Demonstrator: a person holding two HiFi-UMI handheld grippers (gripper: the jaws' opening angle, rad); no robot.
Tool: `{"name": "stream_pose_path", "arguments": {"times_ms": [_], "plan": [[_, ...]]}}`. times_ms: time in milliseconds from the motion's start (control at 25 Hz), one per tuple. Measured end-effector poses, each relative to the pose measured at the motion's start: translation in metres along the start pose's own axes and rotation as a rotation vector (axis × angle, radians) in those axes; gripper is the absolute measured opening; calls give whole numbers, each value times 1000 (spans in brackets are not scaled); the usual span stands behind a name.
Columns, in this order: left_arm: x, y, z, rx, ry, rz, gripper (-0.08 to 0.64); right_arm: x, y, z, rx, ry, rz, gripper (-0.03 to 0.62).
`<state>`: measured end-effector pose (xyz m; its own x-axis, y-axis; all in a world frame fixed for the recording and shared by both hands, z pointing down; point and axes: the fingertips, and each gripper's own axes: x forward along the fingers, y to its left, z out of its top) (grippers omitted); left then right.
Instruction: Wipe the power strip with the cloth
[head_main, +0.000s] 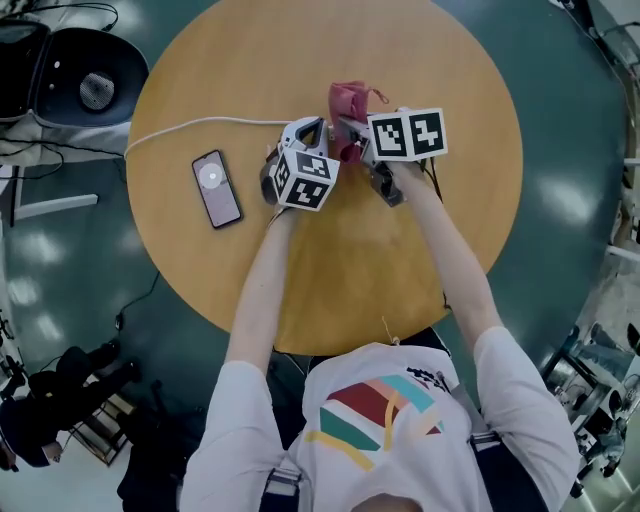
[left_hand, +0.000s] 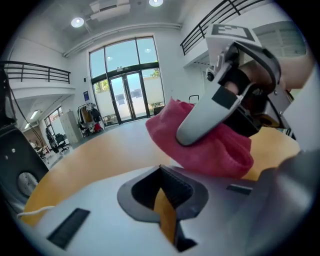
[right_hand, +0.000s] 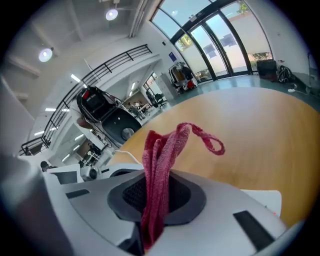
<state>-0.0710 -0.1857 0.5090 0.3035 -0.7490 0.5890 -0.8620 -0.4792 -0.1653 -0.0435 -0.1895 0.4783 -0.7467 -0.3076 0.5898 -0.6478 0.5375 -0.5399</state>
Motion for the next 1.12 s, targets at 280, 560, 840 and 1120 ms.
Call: {"name": "stream_pose_path", "arguments": {"times_ms": [280, 560, 840, 1120], "plan": [[7, -4, -5, 23, 4, -5, 31, 18, -13, -6, -186, 98, -141, 40], [8, -4, -5, 45, 24, -1, 31, 6, -22, -7, -300, 118, -191, 40], [6, -5, -3, 47, 31, 1, 31, -41, -63, -18, -299, 124, -267, 40], [4, -5, -3, 37, 36, -3, 31, -89, -106, -30, -216, 94, -331, 40]]}}
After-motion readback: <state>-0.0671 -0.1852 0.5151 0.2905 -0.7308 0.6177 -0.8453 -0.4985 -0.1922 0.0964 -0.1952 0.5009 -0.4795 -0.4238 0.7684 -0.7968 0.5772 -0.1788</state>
